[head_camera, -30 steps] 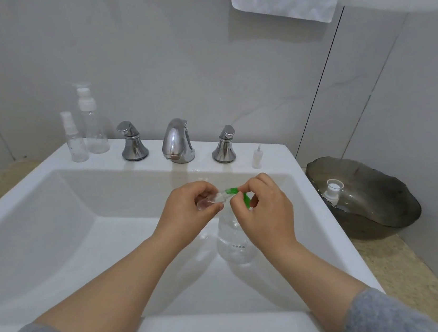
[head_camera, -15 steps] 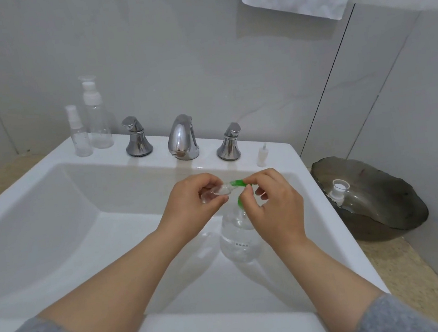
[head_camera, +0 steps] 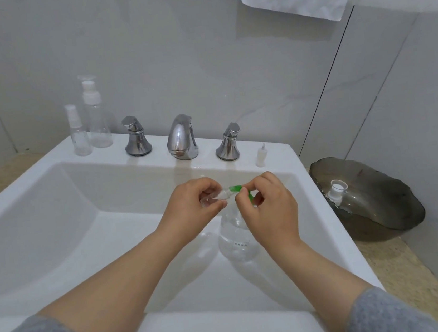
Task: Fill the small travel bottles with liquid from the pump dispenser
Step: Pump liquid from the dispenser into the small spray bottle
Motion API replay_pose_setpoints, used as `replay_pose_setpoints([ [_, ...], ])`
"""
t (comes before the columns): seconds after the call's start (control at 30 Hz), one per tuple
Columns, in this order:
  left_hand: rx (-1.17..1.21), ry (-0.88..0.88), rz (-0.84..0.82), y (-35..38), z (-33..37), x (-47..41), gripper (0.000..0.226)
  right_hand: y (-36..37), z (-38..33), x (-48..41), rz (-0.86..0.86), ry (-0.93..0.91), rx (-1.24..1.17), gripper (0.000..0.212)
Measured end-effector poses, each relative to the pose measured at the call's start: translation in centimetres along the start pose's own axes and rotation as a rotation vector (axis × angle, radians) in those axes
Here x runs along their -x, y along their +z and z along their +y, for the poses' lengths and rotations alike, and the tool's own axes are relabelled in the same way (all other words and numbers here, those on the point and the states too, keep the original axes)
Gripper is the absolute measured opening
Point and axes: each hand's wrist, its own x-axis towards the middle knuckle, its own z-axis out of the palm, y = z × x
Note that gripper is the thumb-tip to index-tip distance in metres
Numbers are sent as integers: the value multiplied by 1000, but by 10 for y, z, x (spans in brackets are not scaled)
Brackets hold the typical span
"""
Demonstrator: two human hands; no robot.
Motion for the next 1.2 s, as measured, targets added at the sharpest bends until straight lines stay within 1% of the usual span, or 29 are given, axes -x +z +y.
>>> replay_pose_setpoints([
  [0.23,14,-9,-7,-1,1,1,17,0,-1,1,4,9,-5,12],
  [0.33,19,-5,-6,-1,1,0,16,0,0,2,-1,-17,1,11],
  [0.47,34,10,24,-1,0,-2,15,-4,2,0,32,-82,-20,18],
  [0.63,51,32,46,-1,0,-4,16,-5,0,-5,69,-89,-46,21],
  [0.77,44,29,47,-1,-1,-5,16,-3,-1,-5,61,-68,-70,15],
  [0.87,32,29,47,-1,-2,-5,16,-2,-3,-5,63,-46,-81,19],
  [1.03,17,17,31,2,-3,-3,17,1,-1,-3,20,-10,-43,11],
  [1.2,5,14,1,2,-4,1,15,1,-1,-1,-18,6,-13,13],
])
